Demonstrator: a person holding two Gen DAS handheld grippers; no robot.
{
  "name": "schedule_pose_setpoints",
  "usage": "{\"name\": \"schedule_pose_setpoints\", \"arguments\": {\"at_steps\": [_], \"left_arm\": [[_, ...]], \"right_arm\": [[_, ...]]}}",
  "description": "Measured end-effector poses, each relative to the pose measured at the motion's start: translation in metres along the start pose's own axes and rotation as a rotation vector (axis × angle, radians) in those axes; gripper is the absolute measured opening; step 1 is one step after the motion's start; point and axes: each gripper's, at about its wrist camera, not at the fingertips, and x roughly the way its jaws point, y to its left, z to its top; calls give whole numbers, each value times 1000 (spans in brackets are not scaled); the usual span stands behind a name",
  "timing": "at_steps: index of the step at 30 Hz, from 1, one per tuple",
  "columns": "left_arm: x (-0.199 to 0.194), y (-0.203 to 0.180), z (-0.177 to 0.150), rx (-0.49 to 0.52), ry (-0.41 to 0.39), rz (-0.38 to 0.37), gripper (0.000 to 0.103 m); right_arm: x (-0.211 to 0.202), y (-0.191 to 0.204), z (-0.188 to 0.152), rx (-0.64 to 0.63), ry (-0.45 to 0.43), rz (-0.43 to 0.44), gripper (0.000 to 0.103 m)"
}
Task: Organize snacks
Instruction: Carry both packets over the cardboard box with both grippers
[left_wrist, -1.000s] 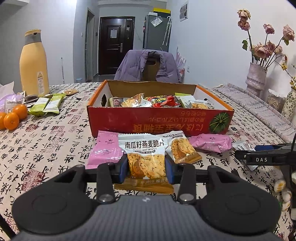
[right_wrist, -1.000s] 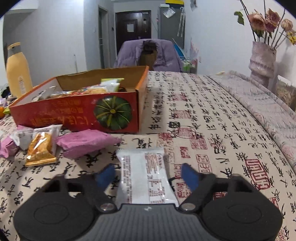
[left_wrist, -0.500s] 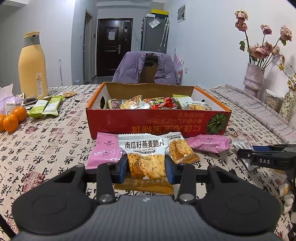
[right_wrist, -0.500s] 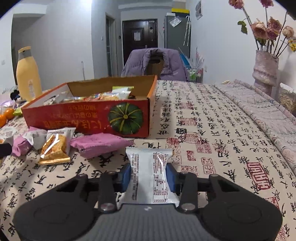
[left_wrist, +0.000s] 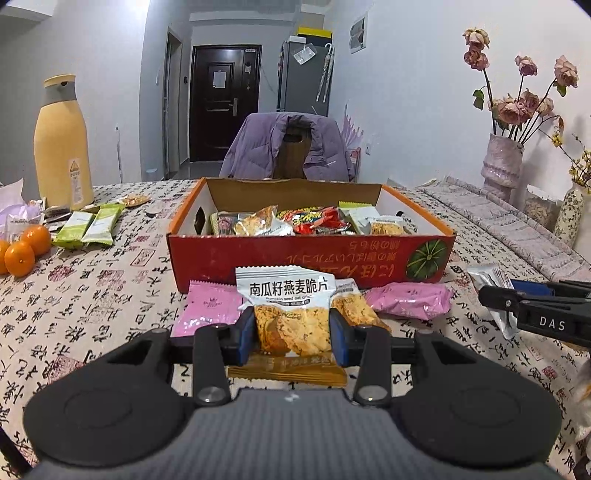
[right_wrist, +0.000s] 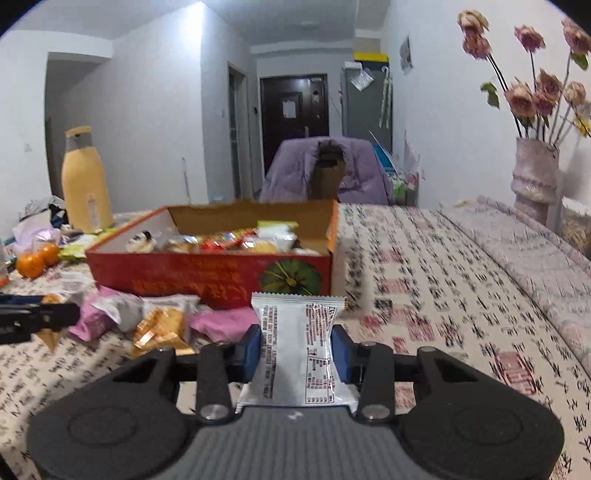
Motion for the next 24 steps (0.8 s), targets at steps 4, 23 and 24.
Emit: {"name": "schedule_pose_setpoints", "arguments": {"at_steps": [4,23,24], "left_arm": [[-1,-2,6,5,-17,-5,41],[7,-9,52,20,-107,-7,41],[9,-9,55,21,-113,-5,41]], "right_arm": [[-4,14,9,-19,-34,35,39],[15,50,58,-57,-113,91,39],[18,50,61,-56,-115,91,39]]}}
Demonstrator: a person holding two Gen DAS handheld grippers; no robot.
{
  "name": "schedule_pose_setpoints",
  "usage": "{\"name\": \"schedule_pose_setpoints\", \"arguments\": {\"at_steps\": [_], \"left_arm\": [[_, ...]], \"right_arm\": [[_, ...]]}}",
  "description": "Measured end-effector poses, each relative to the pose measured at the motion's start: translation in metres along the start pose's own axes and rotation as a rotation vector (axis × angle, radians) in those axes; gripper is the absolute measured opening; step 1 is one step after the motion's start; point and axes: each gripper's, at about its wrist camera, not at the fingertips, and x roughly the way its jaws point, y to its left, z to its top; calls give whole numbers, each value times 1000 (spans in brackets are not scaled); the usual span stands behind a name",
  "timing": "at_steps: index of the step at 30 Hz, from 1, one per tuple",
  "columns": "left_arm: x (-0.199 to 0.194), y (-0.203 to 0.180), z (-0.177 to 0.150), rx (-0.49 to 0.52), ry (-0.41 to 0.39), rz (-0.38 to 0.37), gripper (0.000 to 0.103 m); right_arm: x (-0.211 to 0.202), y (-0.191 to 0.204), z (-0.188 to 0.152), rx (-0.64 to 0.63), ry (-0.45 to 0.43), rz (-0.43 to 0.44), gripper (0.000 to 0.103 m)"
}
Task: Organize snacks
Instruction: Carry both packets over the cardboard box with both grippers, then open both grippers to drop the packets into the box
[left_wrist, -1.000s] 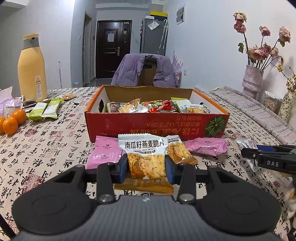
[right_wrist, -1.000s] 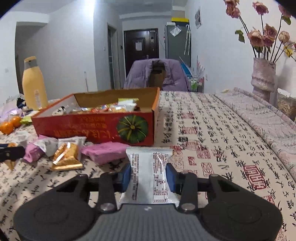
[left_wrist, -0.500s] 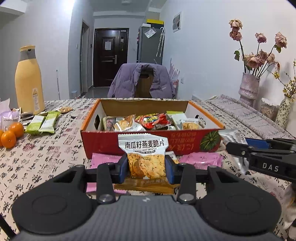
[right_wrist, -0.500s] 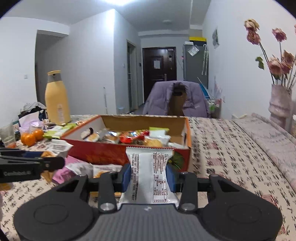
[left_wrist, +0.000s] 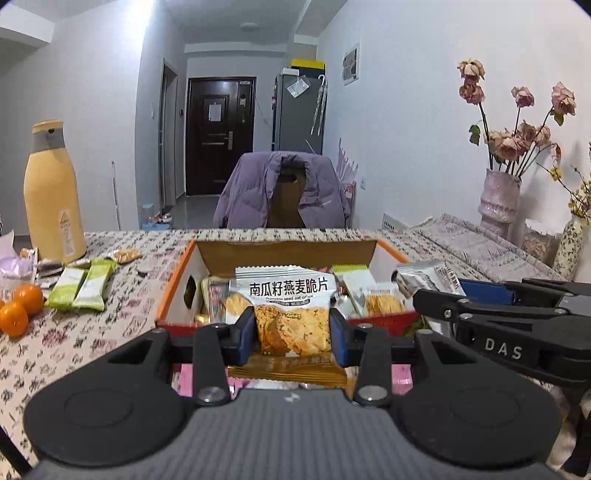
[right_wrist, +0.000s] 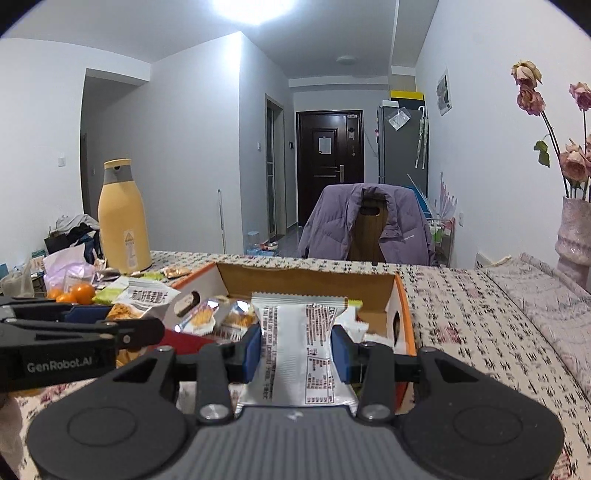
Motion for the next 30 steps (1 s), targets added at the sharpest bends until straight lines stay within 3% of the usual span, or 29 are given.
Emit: {"name": "schedule_pose_setpoints", "arguments": {"at_steps": [18,30], "left_arm": [[66,12,41,-29,-4,32,41],[121,24,45,-58,16,84,41]], "right_arm": [[81,-4,43,27,11,-19,39],[125,-10,32,35,43,-56,39]]}}
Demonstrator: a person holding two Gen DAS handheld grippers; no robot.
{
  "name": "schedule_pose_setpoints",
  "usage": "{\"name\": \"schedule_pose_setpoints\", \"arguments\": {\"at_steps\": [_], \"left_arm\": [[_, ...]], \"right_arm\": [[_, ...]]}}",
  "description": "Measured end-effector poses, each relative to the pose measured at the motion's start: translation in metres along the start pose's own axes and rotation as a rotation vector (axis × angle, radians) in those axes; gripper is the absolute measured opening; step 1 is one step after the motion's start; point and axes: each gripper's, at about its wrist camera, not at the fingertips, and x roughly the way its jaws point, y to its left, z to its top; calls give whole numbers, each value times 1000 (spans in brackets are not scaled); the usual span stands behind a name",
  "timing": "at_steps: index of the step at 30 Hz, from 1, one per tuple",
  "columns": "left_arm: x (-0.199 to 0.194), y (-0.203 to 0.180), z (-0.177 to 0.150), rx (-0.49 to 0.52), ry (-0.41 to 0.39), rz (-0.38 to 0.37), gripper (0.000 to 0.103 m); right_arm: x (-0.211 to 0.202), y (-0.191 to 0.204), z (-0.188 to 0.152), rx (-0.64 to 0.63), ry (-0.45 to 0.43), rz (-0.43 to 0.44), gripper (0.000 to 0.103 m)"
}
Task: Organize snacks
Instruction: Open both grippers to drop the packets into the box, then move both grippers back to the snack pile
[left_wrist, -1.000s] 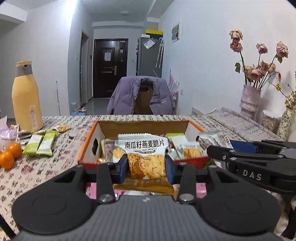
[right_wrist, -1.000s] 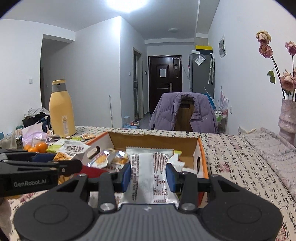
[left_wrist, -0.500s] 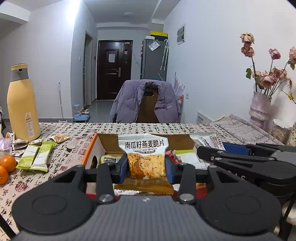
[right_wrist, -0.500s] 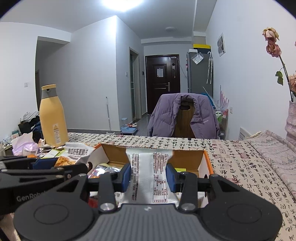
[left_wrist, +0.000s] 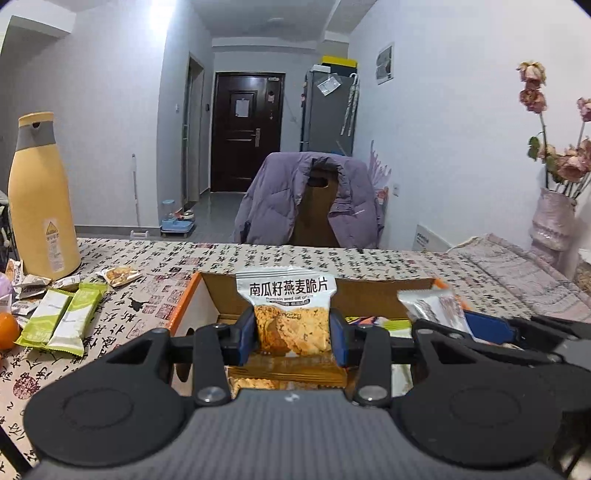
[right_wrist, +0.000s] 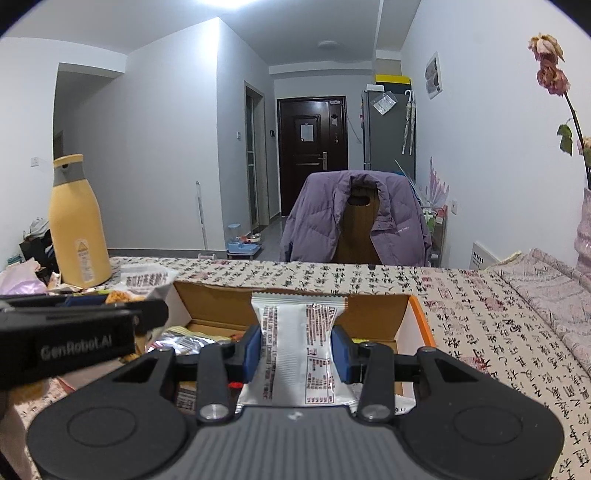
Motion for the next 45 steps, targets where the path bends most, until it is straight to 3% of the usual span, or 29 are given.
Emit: {"name": "schedule_pose_setpoints", "arguments": {"at_steps": [14,16,18,19,21,22,35,45], "left_arm": [[20,6,-19,18,2,-6,42],[18,8,-19,16,-5,0,50],[16,10,-19,13,-19,8,75],[15,11,-19,8,-27,14,82],[13,13,-17,-4,-41,39,100],[12,15,-17,-13,-45,47,103],[1,22,-7,-66,-66,48,103],[-31,26,4,-69,-85,72,103]], "right_arm": [[7,-5,-18,-4,2,3,44],[5,-7,-17,1,0,-4,50],[3,-10,-17,10,-2,-6,67],[2,-11,-16,13,-4,-11,83],[-3,-14,-16,21,-18,-26,97],[-4,-16,-15,26,-25,-30,103],[-13,-21,-10,42,-60,-34,103],[-34,-17,6,27,-87,-2,103]]}}
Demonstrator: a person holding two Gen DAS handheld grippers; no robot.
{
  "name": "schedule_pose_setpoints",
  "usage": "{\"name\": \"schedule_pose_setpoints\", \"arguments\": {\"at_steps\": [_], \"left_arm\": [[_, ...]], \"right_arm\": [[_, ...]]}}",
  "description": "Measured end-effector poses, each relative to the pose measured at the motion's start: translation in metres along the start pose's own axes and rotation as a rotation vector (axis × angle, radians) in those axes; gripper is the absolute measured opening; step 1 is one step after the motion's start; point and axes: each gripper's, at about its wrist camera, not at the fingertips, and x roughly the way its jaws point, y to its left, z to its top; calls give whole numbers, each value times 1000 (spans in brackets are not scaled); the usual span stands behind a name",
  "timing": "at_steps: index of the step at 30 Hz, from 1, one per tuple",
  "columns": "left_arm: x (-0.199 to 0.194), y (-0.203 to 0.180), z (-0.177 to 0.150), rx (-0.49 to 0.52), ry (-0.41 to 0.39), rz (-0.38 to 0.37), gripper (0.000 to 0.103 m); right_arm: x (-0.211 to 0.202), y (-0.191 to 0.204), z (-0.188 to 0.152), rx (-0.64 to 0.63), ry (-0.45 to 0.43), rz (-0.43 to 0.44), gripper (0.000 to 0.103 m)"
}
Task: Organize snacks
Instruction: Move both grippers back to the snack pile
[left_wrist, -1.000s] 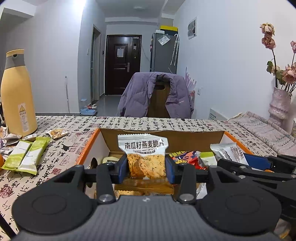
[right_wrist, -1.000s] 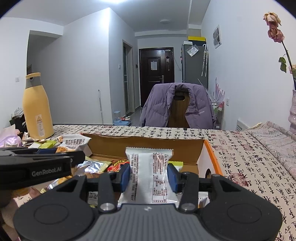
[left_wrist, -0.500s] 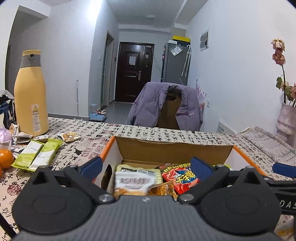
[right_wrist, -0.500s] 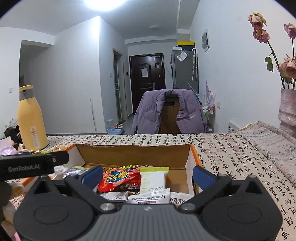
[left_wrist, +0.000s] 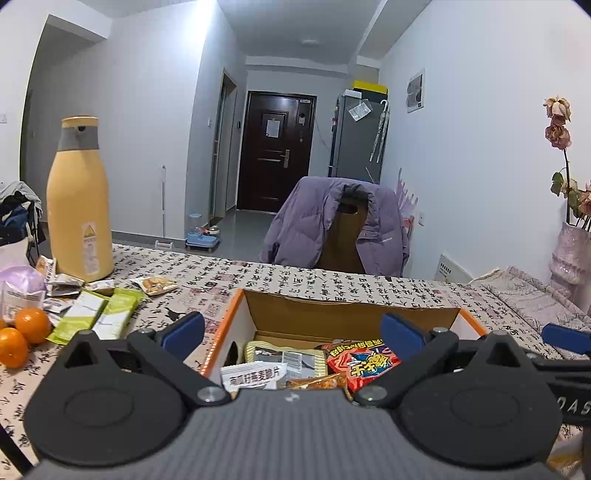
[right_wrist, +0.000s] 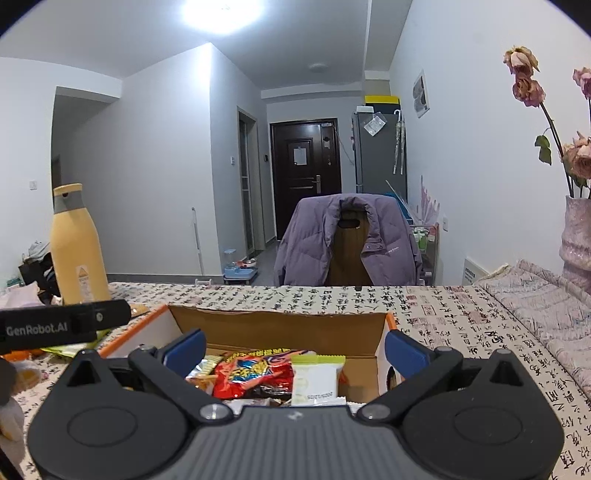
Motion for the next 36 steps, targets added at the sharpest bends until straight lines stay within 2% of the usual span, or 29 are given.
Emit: {"name": "schedule_pose_setpoints", "arguments": {"at_steps": [12,28,36], "left_arm": [[-46,9,-8,3,-6,-1,103],[-106,15,-47,42,31,-23,103],[-114,19,-72,60,82,-42,103]], "right_arm": [[-42,8,-4,-14,8,13,103],[-105,13,-42,-7,51,48,103],[-122,13,-60,-5,82,67,103]]}}
